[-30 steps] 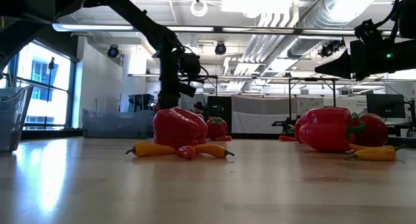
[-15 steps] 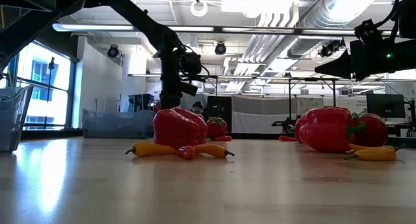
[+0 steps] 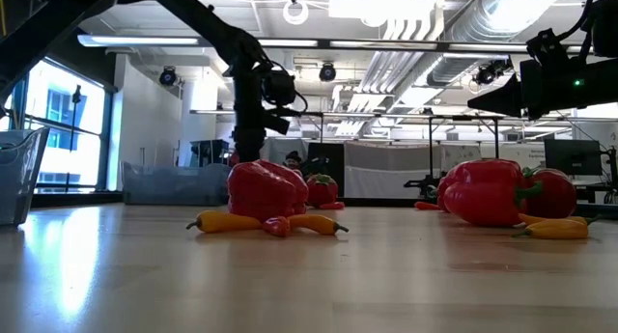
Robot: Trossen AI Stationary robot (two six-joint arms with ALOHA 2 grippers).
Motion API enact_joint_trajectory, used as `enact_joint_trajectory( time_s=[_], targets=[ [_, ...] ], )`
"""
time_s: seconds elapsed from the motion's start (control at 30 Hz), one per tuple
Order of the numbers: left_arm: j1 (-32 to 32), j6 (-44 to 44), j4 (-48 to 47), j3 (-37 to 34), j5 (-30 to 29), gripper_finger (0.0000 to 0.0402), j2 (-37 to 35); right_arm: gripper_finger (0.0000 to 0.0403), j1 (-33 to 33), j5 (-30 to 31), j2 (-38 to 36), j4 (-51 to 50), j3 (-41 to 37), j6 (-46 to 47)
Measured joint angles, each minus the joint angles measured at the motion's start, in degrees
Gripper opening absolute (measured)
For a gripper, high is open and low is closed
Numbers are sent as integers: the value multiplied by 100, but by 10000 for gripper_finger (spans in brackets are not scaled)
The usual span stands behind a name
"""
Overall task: Sort produce into baskets
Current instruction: Put the red tomato into the top black bin
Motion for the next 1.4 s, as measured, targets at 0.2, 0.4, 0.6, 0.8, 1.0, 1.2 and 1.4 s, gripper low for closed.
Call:
enact_joint_trajectory(
  time_s=[0.2, 0.4, 0.6, 0.8, 1.0, 1.2, 1.4],
  targets=[
    [-61, -23, -21, 9, 40, 81, -25, 0, 0, 0, 0, 0, 0, 0],
    [-110, -23, -18, 20, 112, 73, -28, 0, 1, 0, -2, 0, 2, 0],
    [-162, -24, -27, 28, 101, 38, -42, 0, -1, 0, -2, 2, 1, 0],
    [-162, -191, -73, 31, 102, 3, -47, 0, -1, 0, -2, 0, 1, 0],
    [-198, -238, -87, 31, 75, 50, -47, 0, 0, 0, -2, 1, 0, -1],
    [-328, -174, -131, 31, -170, 135, -47, 0, -1, 0, -2, 1, 1, 0],
    [-393, -368, -167, 31, -618, 221, -47, 0, -1, 0, -4, 0, 0, 0]
  ],
)
